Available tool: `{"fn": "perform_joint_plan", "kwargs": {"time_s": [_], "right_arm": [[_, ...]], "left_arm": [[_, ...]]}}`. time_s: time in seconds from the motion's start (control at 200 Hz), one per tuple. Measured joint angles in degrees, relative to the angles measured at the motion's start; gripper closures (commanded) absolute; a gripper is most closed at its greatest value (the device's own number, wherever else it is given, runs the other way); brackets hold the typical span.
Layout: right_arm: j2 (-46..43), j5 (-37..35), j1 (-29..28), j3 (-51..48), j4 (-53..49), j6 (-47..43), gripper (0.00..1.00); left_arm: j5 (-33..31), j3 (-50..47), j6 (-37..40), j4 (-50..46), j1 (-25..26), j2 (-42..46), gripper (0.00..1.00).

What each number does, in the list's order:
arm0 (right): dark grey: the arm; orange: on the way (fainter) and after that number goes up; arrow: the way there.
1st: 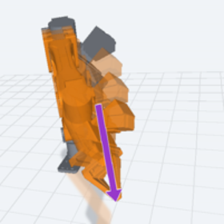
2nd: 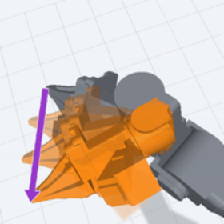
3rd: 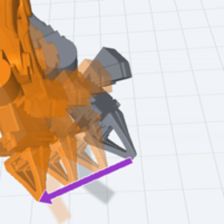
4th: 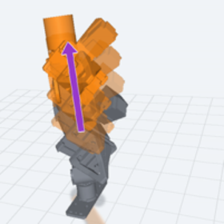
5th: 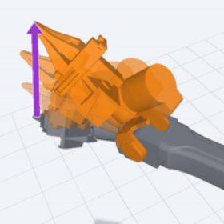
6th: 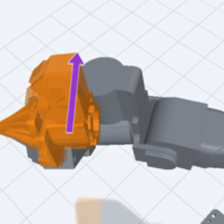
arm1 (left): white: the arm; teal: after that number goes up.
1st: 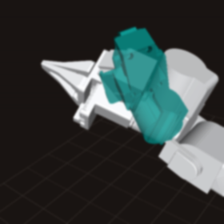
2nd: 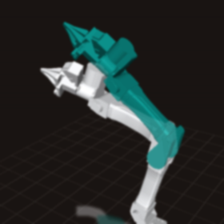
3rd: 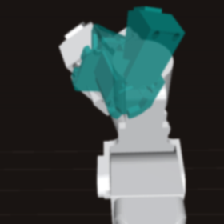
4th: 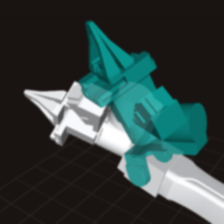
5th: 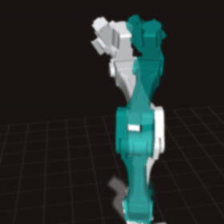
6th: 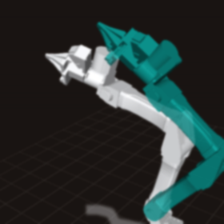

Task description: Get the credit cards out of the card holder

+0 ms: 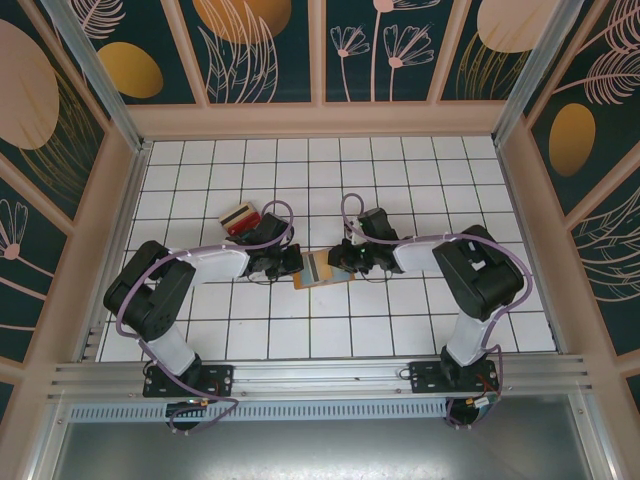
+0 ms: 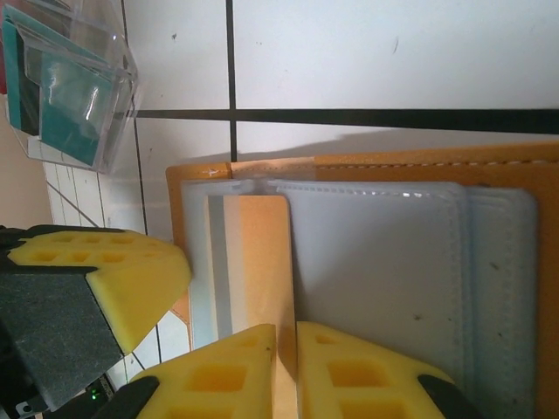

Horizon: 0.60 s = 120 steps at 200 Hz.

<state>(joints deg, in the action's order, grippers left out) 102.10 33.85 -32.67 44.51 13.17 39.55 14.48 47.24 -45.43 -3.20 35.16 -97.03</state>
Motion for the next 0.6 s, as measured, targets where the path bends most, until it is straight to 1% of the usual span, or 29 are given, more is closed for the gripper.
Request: {"fn": "perform_joint_plan", "kwargs": {"time_s": [0.205,0.42,0.47,0.496,0.601], "right_arm": [[-0.46,-0.39,0.74,-0.17,-0.55,-0.66,1.0],[-4.81,-1.01,5.31,-1.42,-3.19,-2.97,1.0],[-5.97,-1.03,6.03,-1.53,-3.56,-3.41,1.0],[-6.56,-1.01,6.27,-1.55,-3.78,-3.58,1.0],[-9.11,-0.98,6.56,-1.55,-4.17,-4.33,1.0]], "left_arm": [[0.0,0.0,0.24,-0.02,0.0,-0.02,0.96],[-0.02,0.2,0.44,-0.22,0.0,-0.02,0.95],[-0.02,0.37,0.44,-0.48,0.0,-0.02,0.88],[-0.02,0.44,0.44,-0.5,0.0,-0.02,0.82],[0.0,1.05,0.07,-0.63,0.0,0.04,0.72]]}}
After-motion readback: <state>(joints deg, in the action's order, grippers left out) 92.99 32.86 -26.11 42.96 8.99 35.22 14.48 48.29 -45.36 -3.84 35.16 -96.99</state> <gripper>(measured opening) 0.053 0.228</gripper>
